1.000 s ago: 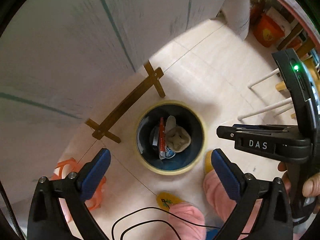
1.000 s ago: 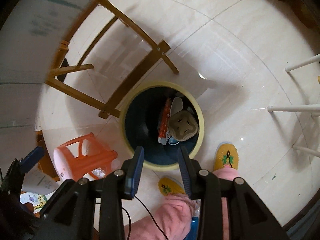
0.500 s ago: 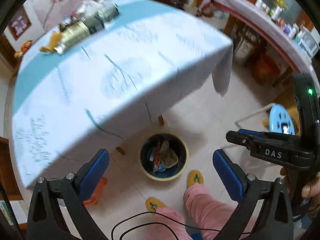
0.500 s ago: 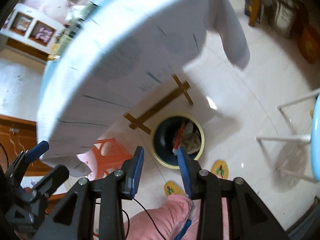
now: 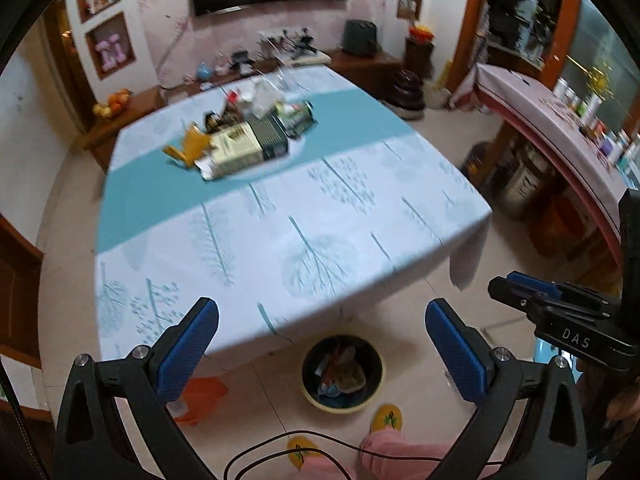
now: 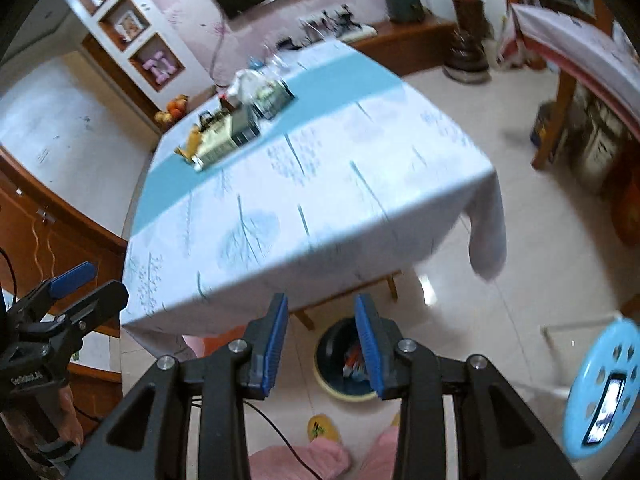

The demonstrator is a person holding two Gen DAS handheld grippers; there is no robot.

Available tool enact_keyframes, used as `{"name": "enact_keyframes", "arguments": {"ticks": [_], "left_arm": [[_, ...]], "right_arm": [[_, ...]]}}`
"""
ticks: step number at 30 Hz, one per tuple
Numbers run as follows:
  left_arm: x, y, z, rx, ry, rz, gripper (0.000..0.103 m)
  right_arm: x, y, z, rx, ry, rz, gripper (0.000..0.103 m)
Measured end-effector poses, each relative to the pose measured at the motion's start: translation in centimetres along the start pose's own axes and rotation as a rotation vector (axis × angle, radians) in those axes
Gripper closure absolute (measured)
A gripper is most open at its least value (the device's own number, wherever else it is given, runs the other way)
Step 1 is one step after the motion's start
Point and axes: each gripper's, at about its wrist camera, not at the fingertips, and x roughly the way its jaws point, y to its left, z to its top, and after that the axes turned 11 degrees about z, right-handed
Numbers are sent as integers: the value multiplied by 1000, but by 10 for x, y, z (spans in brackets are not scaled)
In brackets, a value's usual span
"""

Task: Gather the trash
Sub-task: 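Reach the left gripper toward the yellow snack packet and the right toward the green packets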

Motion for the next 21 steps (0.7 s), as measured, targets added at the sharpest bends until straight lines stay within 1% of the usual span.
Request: {"name": "enact_keyframes", "arguments": {"ticks": [2, 5, 8, 12, 17, 21], "left_arm": [[-9, 4, 7, -23, -31, 30, 1], [-22, 8, 15, -59, -56, 71, 1], [-27, 12, 18, -106, -66, 110, 1], [-33, 20, 20, -173, -76, 159, 1], [-32, 30, 21, -247, -64, 195, 1], [-25, 37, 26, -253, -48, 214, 1]], "right_arm": [[-4, 6, 12, -28, -11, 13, 68], [-8, 10, 27, -72, -24, 40, 68], [-9, 12, 42, -117, -25, 66, 68], [-8, 13, 58, -166, -3, 98, 68], [1, 18, 75, -231, 38, 129, 68], [8, 22, 88, -249, 43, 146, 68]]}}
